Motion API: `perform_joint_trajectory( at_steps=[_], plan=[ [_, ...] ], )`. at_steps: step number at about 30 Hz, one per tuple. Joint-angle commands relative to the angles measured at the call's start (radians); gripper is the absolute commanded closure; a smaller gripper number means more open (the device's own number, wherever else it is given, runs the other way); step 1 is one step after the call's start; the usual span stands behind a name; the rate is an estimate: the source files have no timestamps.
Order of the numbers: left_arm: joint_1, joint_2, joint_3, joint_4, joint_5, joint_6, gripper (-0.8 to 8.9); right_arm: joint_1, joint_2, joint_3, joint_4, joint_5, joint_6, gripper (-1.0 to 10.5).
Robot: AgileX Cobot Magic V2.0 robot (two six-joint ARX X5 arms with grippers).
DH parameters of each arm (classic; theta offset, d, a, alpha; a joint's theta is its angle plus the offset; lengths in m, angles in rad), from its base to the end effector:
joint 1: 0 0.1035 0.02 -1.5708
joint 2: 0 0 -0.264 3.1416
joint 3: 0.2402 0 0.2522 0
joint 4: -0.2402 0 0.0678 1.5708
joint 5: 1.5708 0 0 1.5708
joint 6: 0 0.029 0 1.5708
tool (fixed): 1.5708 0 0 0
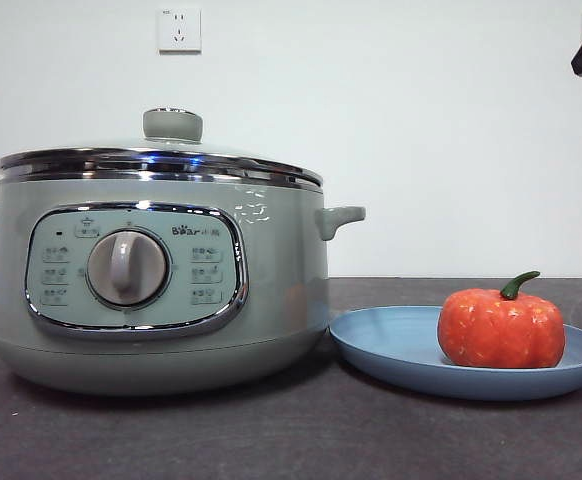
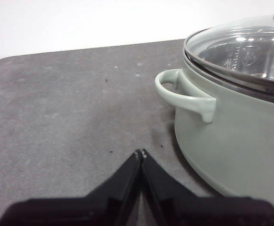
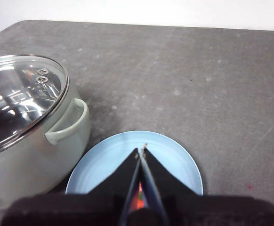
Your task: Take the pumpkin out from the steamer,put the pumpkin in the blue plate,close the lid
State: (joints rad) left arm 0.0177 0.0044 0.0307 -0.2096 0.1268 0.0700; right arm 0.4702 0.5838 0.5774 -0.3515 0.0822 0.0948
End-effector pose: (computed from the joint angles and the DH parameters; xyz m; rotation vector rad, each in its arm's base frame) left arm 0.0943 -0.0020 0.1535 0.0565 0.1790 -0.1151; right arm 0.1220 0.0593 0.2736 -0.0055 0.3641 0.3668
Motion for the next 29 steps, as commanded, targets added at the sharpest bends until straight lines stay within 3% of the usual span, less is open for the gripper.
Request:
perform_joint_trajectory(
  at_steps=[1,12,15,19,21,25,29],
  plan=[
    [0.003,-0.003,-0.014,-0.002,0.005,0.002,8.16,0.002,-0.002,-0.006,0.002,0.003,0.013,9.5],
    [0.003,-0.003,-0.014,-0.002,0.005,0.002,8.16,0.002,-0.002,-0.006,0.002,0.003,0.012,9.5],
    [0.003,-0.003,-0.014,-0.002,0.005,0.002,8.16,-0.004,-0.020,-0.006,-0.004,0.006,-0.031,9.5],
    [0.003,-0.003,-0.014,-0.002,0.005,0.002,8.16,-0.100,-0.102,-0.063,0.016,-0.006,-0.106,9.5],
    [0.003,-0.003,-0.014,-0.002,0.005,0.002,8.16,-0.166,-0.158,-0.131,0.065,-0.029,-0.104,9.5],
    [0.003,-0.003,-0.014,-0.002,0.005,0.002,8.16,-0.306,-0.299,-0.301,0.165,-0.156,-0.108,9.5],
    [0.003,-0.003,-0.014,-0.002,0.005,0.002,8.16,-0.388,-0.418,-0.436,0.216,-0.163,-0.104,9.5]
  ],
)
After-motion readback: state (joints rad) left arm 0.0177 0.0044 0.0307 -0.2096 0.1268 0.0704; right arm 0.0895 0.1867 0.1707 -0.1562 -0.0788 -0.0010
